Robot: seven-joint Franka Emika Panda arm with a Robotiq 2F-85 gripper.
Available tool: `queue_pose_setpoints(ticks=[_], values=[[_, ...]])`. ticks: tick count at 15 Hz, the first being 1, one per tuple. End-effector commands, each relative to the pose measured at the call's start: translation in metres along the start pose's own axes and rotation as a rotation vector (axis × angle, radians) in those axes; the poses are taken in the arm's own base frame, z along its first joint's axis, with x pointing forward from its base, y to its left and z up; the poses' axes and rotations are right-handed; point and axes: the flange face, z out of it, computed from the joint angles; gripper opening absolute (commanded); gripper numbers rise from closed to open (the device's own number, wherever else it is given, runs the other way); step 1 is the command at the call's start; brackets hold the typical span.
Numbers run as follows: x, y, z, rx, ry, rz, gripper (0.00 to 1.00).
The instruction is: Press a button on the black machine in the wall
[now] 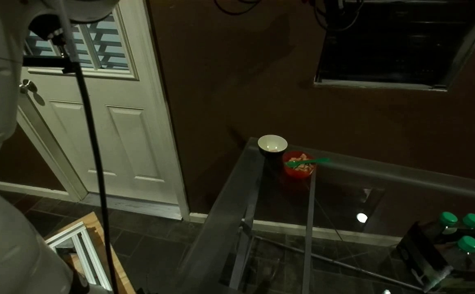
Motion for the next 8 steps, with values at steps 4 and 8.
queue_pose_setpoints(ticks=[4,8], values=[[-0.036,-0.010,-0.031,-0.017,0.095,-0.080,0.60],[-0.044,-0.009,-0.048,-0.042,0.182,-0.085,0.88]])
